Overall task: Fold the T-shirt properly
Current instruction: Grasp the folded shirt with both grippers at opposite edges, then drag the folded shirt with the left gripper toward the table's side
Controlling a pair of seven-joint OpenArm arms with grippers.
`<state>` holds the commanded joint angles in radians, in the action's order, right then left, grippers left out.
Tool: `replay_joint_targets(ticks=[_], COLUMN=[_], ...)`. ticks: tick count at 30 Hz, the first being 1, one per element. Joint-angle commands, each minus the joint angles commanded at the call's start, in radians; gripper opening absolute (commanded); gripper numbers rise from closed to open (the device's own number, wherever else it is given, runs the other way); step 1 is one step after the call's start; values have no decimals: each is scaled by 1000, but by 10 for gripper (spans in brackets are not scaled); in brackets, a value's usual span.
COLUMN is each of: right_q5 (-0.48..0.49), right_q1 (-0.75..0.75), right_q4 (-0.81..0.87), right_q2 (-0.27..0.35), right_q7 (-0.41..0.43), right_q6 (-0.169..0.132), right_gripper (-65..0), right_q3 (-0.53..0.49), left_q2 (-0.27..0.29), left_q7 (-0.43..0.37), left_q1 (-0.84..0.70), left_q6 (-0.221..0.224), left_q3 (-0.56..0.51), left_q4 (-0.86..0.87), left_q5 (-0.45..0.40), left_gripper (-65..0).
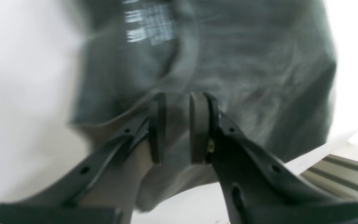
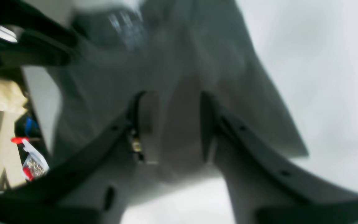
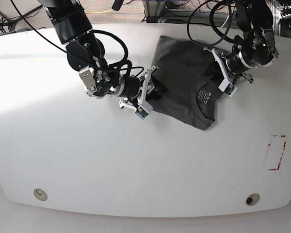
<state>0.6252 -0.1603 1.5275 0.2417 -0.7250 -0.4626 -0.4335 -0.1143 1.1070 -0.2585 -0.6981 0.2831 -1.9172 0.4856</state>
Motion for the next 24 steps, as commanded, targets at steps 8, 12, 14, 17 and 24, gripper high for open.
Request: replay_joint_targets(ticks=[8, 12, 14, 17, 24], right_q5=[0, 0, 2, 2, 2], right_q1=[-48, -46, -23, 17, 23], right_q4=[-157, -167, -163, -132, -129], right_q2=[44, 44, 46, 41, -20], right_q7=[104, 104, 101, 91, 89], right_q6=[-6, -6, -6, -6, 3], right_gripper=[-545, -547, -549, -549, -553], right_q3=[-3, -6, -8, -8, -144], left_q2=[-52, -120, -150, -186, -241], left_q7=[0, -28, -40, -40, -37], left_q1=[81, 153, 181, 210, 265], left_q6=[0, 0, 0, 0, 0], left_q3=[-18, -20, -20, -20, -17], left_q4=[180, 321, 347, 344, 278], left_q5=[-2, 0, 0, 3, 6], left_gripper=[-536, -536, -536, -536, -536])
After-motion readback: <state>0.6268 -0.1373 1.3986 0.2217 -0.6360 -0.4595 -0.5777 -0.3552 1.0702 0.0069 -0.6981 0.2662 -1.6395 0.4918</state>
